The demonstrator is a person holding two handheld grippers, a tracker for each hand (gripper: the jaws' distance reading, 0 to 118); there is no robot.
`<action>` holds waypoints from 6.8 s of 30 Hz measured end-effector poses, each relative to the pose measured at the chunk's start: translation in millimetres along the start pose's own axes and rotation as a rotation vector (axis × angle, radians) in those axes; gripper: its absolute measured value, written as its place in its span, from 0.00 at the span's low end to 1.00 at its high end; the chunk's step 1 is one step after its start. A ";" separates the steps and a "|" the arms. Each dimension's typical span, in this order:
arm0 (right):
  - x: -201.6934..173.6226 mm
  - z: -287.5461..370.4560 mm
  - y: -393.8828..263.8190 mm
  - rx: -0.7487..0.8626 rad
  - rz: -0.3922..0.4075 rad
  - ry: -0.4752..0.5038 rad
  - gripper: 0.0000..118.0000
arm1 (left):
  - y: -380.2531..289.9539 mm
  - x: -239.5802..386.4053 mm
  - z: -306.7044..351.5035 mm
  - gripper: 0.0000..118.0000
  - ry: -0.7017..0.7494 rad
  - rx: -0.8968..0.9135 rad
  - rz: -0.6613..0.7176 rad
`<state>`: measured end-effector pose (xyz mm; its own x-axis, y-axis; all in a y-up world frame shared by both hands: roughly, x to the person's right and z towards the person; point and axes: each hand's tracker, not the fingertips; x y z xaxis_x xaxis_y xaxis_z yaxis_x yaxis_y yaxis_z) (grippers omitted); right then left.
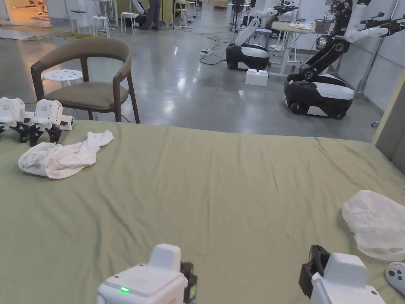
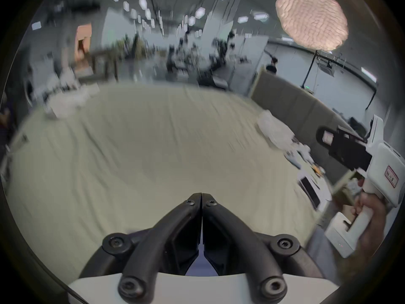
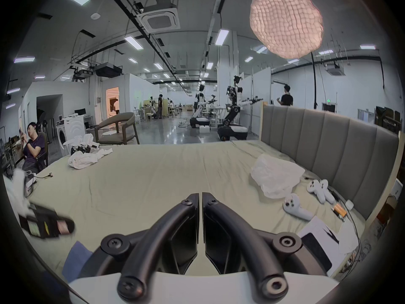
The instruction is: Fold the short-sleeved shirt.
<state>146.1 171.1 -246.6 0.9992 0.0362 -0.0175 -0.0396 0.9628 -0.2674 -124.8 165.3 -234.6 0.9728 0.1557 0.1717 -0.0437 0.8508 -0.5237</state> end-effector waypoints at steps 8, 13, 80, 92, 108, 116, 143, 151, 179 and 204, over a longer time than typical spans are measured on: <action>-27.2 -6.2 42.0 0.151 0.039 0.013 0.01 | 47.5 -36.5 39.6 0.02 0.347 0.427 -0.085; -32.4 -6.4 58.4 0.218 0.056 -0.005 0.01 | 59.2 -58.6 52.8 0.02 0.448 0.521 -0.064; -105.7 6.7 -131.1 -0.282 0.193 0.213 0.01 | -108.4 -185.9 -23.8 0.16 -0.627 -0.385 0.747; -81.0 -30.0 -3.8 -0.038 0.142 0.140 0.01 | -13.6 -342.0 97.2 0.16 -0.368 -0.313 0.634; -56.2 -41.0 21.3 0.004 0.107 0.077 0.01 | -2.1 -458.4 175.0 0.17 0.140 -0.393 0.641; -50.6 -37.7 11.2 -0.027 0.120 0.077 0.01 | -0.3 -450.6 189.0 0.60 0.429 -0.372 0.505; -59.0 -43.7 2.8 -0.049 0.043 0.098 0.01 | -28.7 -182.3 40.3 0.42 0.293 0.048 0.145; -60.0 -42.9 23.3 0.009 0.017 0.087 0.01 | 18.0 -96.0 11.1 0.01 0.344 0.263 -0.020; -58.9 -30.0 32.2 0.086 0.020 0.061 0.01 | 49.3 -69.4 22.7 0.00 0.370 0.388 -0.028; -57.8 -38.3 35.4 0.128 0.012 0.052 0.85 | 57.0 -84.9 24.9 0.84 0.420 0.412 -0.039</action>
<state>86.7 192.8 -292.0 0.9968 0.0369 -0.0708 -0.0467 0.9888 -0.1418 -215.5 213.1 -258.3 0.9786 -0.0203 -0.2047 -0.0091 0.9898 -0.1419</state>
